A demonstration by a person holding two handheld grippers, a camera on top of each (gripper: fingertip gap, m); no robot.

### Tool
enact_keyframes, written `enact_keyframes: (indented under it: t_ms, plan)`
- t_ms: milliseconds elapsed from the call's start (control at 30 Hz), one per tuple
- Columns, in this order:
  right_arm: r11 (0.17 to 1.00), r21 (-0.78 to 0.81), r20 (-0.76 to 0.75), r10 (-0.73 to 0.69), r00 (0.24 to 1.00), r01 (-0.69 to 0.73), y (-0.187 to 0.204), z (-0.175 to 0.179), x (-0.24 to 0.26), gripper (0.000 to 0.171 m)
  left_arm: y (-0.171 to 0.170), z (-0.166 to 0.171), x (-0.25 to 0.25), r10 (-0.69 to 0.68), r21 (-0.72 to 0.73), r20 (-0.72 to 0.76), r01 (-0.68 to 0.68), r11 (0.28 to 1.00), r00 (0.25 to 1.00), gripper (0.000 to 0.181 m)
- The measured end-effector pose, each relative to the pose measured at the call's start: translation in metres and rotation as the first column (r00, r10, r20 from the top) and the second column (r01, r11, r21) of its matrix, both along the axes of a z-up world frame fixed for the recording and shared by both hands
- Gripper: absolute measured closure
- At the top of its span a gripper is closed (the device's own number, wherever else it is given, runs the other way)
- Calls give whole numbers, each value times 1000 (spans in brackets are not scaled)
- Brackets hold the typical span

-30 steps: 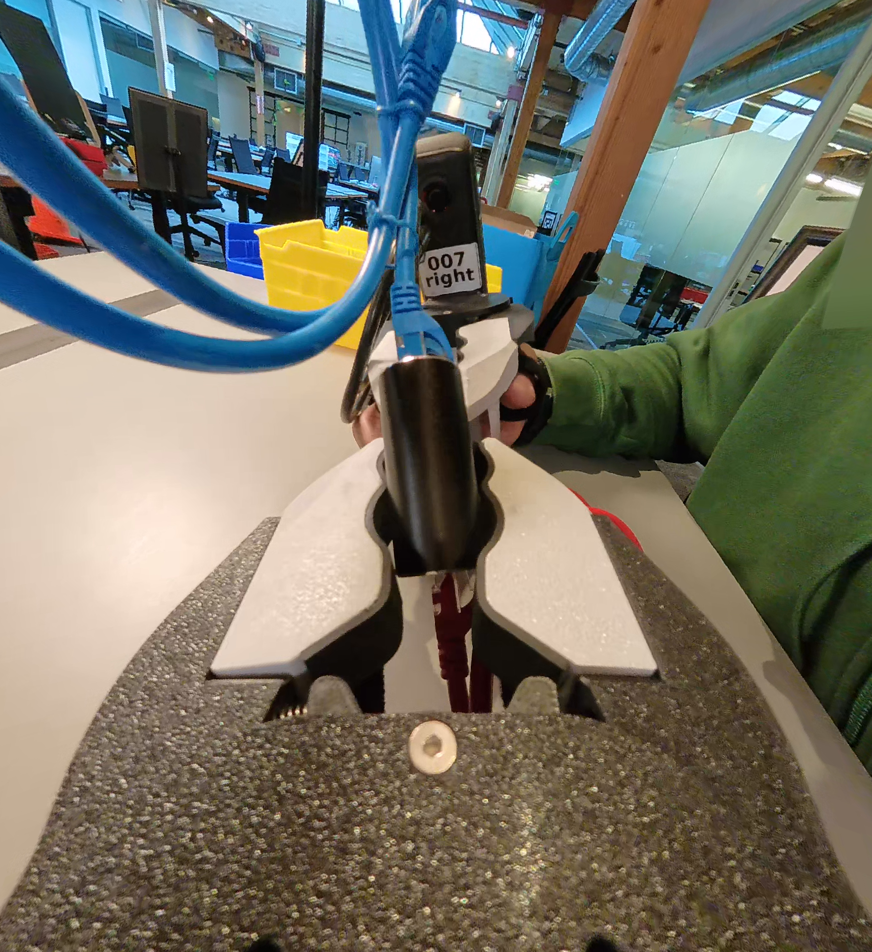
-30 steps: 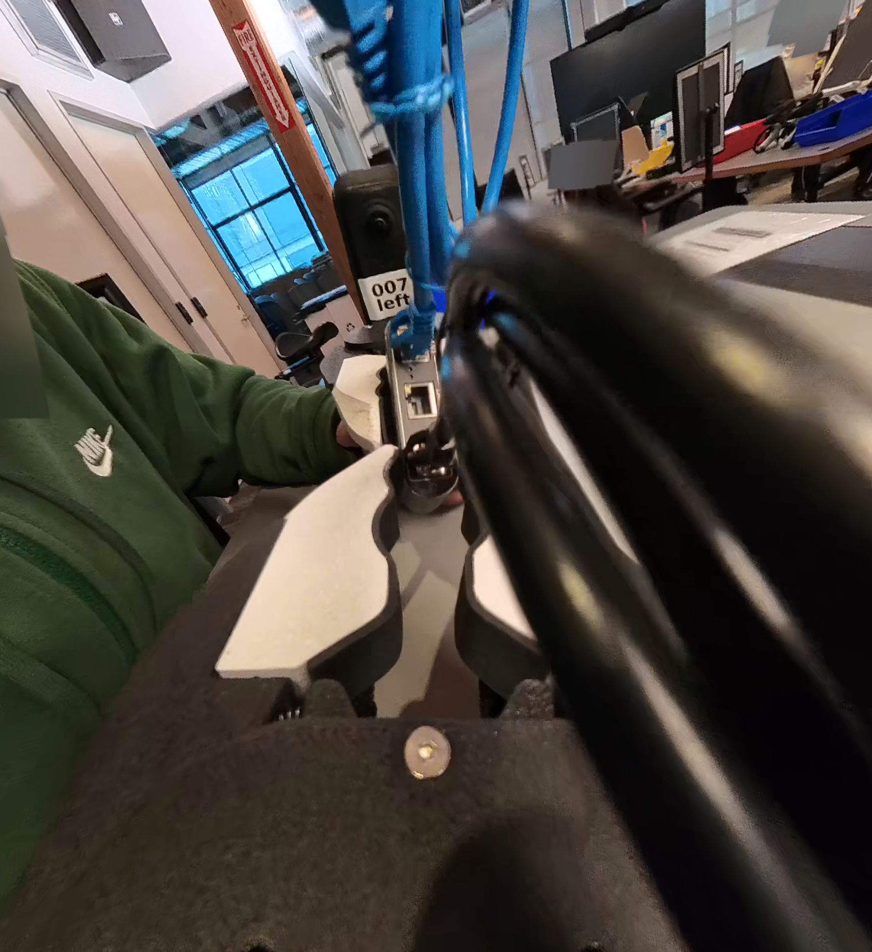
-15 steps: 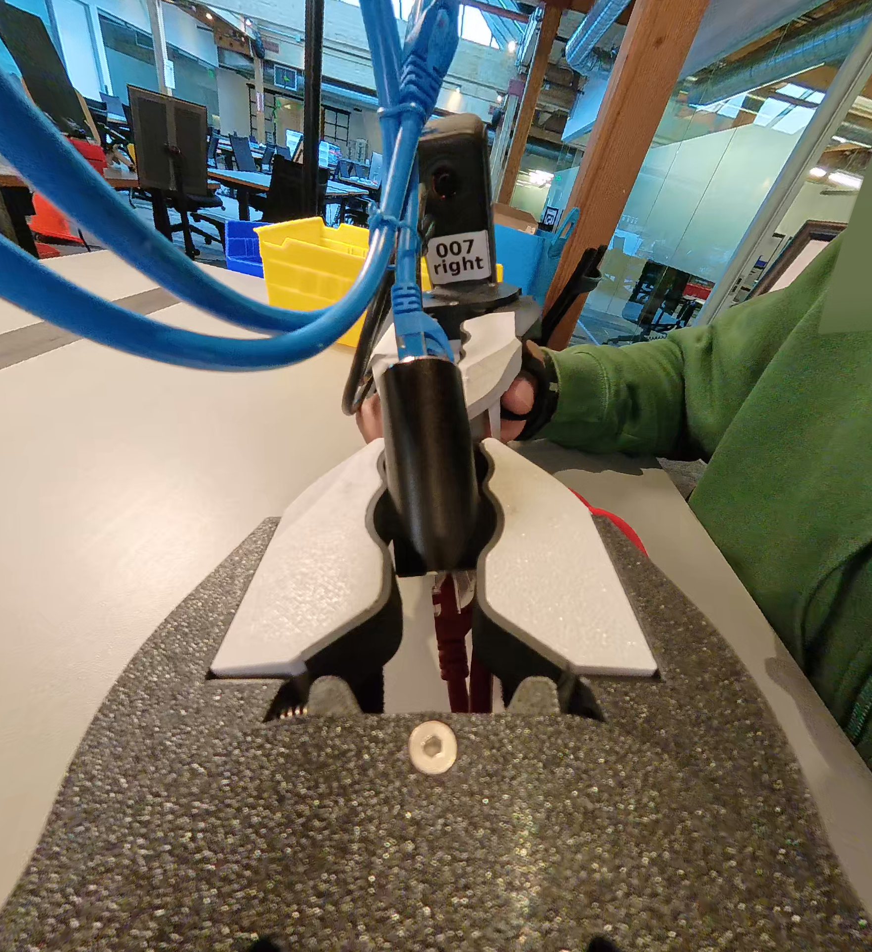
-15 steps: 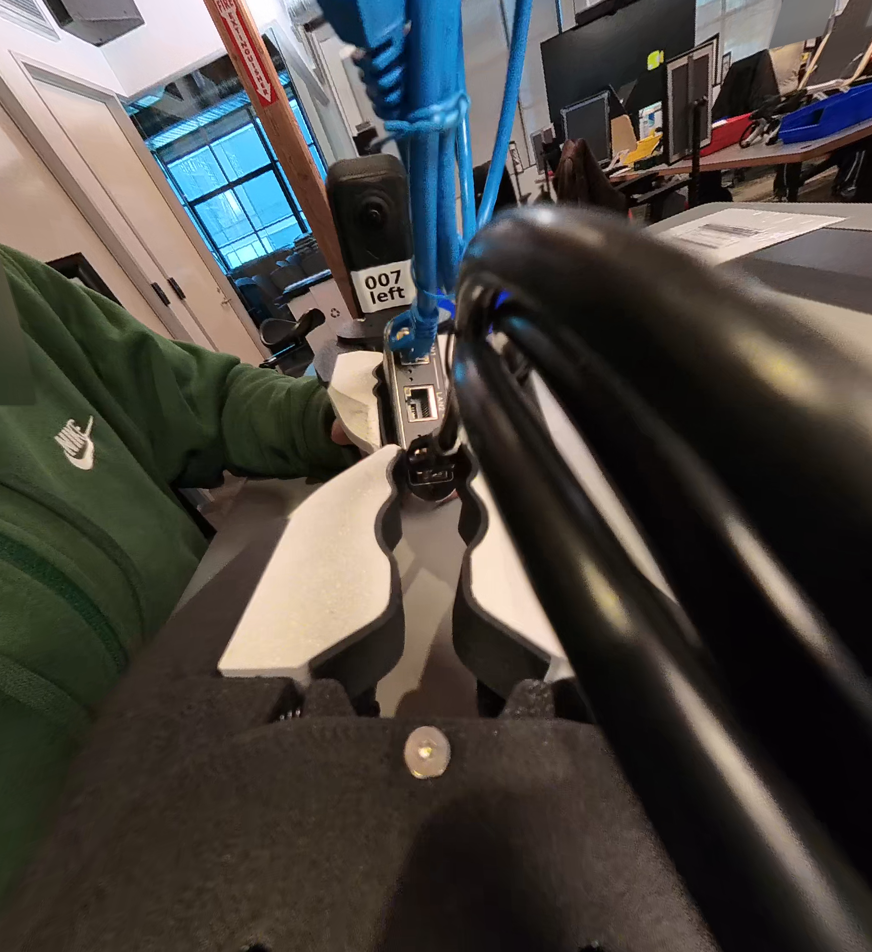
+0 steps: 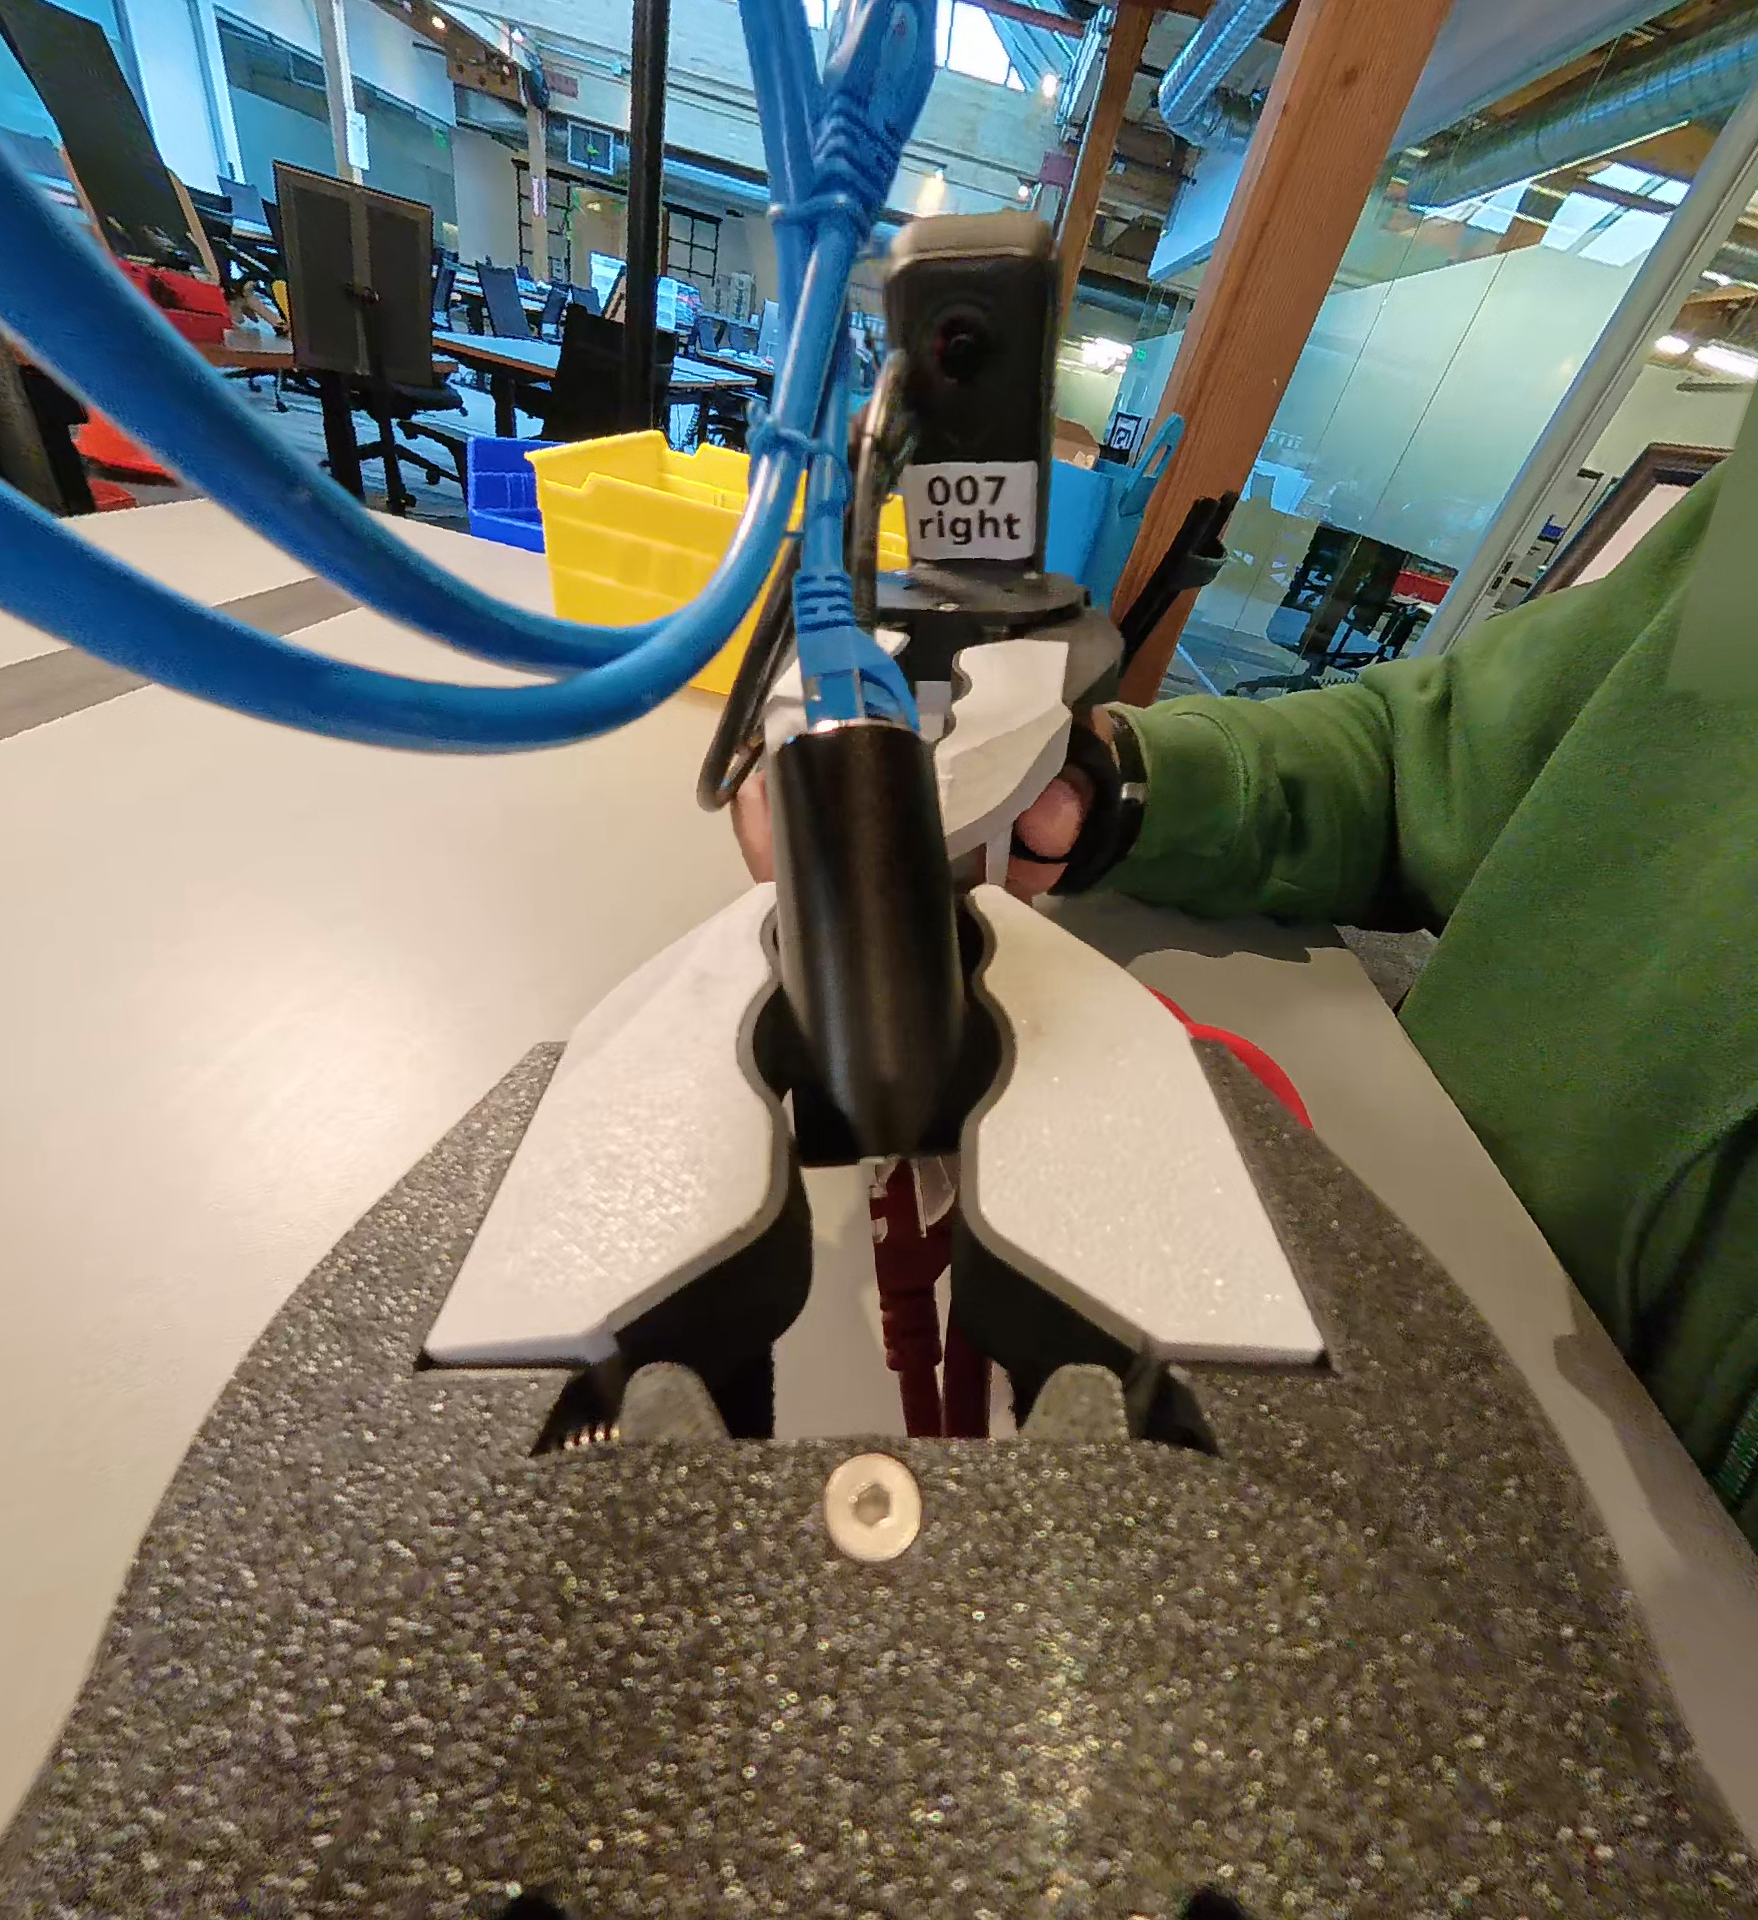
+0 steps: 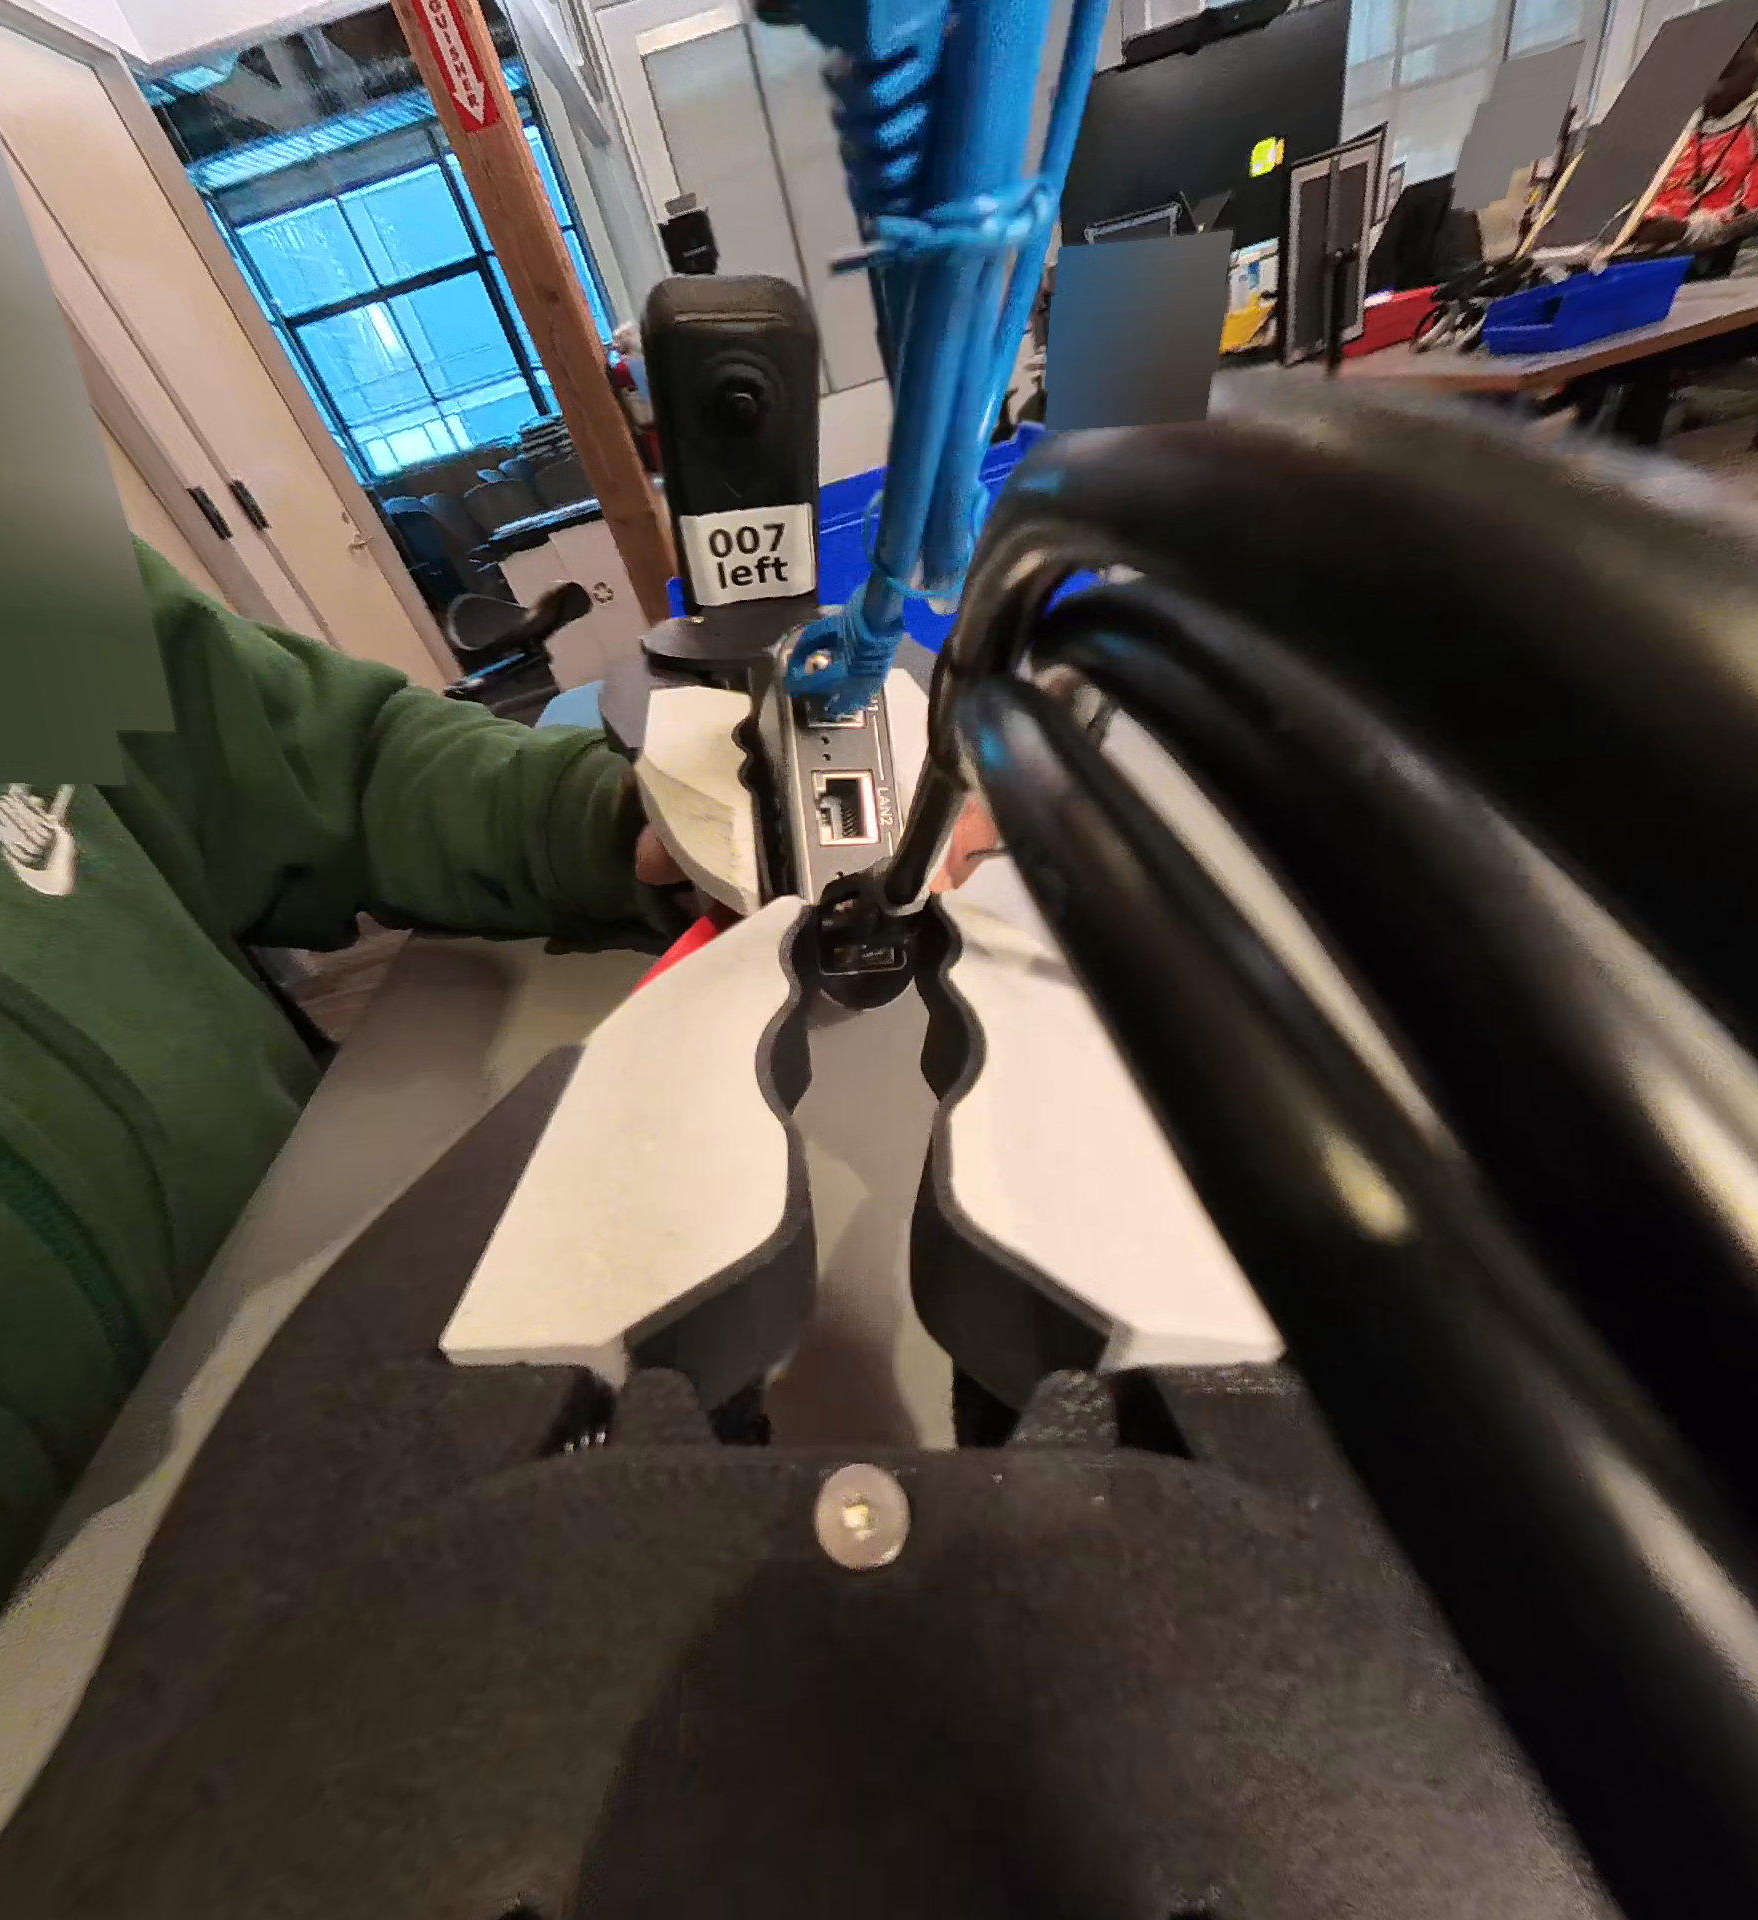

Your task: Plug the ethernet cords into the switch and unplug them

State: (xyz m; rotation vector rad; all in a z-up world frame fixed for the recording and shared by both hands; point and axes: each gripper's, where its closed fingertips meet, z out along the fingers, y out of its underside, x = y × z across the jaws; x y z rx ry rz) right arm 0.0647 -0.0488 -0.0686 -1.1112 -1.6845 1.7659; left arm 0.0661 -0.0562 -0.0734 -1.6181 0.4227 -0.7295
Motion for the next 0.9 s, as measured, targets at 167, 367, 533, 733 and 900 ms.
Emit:
enact_keyframes:
  t_ms: [167, 367, 533, 733, 900]
  plan:
    - [996, 53, -40, -65, 997, 67, 1, 1, -4, 162, 0, -1, -4, 12, 13, -33, -12, 1000, 999, 153]
    - [998, -51, -68, -48, 997, 44, -2, 10, -1, 157, -2, 4, -1, 22, 92, -88, -14, 996, 996, 153]
    - [991, -29, -63, -129, 990, 128, 2, 7, -7, 159, 1, 0, -7, 57, 84, -119, -47, 995, 991, 154]
    - [997, -18, -97, -74, 993, 73, -4, 14, -2, 159, -6, 3, 0, -7, 117, -124, 21, 993, 992, 153]
    - [998, -57, -94, -15, 995, 9, -6, 13, 1, 158, -7, 2, 2, -5, 123, -148, 24, 992, 989, 153]
